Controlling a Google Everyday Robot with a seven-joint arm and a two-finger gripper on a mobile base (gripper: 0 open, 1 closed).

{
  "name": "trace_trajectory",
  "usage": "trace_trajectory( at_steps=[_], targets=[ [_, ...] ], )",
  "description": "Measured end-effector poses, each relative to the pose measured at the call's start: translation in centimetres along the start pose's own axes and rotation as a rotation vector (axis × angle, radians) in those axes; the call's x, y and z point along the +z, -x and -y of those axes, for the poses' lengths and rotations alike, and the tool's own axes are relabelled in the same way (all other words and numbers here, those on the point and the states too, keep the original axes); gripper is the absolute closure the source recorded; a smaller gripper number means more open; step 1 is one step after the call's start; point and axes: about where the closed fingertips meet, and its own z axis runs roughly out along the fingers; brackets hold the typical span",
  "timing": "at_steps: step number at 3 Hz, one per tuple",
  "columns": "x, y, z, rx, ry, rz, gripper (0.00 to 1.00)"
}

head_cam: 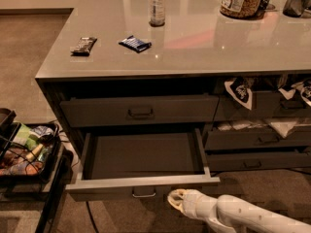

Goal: Close middle drawer

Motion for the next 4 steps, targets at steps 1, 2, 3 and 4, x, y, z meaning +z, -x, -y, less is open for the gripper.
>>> trace_trajectory(
  at_steps=[1,2,3,4],
  targets=[
    [2.8,-0.5,1.6,-0.013,-0.034,0.018,1.00],
    [5.3,-0.5,4.4,-0.029,-0.073,0.022,1.00],
    [7.3,-0.1,8.2,-0.059,-0.125,-0.002,1.00],
    [8.2,0.5,11.5,-0.083,-0.166,-0.027,1.00]
  ],
)
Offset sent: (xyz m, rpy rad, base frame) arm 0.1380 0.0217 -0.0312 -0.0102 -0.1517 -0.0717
